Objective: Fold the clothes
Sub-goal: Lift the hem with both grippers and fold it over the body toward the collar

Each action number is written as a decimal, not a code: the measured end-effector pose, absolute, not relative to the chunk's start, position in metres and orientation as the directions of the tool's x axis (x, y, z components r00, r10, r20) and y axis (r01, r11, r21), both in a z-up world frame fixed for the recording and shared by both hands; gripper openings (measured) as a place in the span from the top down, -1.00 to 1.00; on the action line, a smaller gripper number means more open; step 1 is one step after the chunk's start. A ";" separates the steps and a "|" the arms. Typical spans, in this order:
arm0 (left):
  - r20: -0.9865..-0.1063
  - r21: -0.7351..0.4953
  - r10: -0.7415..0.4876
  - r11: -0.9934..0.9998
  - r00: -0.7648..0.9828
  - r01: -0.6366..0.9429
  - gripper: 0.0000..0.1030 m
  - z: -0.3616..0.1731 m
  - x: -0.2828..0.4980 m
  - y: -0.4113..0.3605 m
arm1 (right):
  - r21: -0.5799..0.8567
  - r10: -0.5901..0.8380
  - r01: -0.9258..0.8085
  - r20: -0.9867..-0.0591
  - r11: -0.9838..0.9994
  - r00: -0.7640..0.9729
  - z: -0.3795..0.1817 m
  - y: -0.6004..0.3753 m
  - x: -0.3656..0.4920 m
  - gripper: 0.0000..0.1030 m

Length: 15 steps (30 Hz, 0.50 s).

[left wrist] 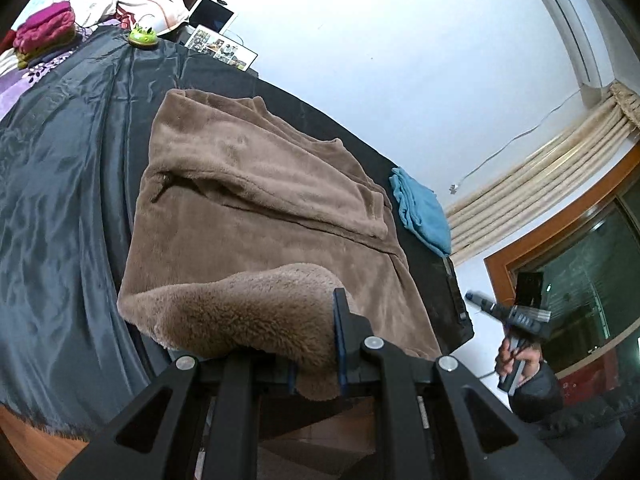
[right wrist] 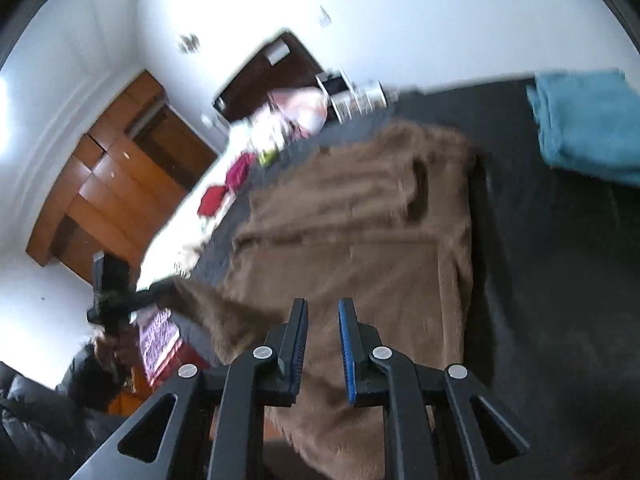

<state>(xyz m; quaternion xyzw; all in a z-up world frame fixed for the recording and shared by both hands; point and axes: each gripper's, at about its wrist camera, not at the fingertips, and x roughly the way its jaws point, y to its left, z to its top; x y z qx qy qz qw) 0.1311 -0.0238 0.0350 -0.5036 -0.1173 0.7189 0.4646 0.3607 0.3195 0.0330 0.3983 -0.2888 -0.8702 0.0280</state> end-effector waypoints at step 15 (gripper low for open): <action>-0.649 -0.639 0.760 -0.561 -0.023 -0.527 0.69 0.037 0.084 0.011 | 0.629 -0.386 -0.347 -0.735 -0.695 -0.558 -0.053 0.296 0.436 -0.23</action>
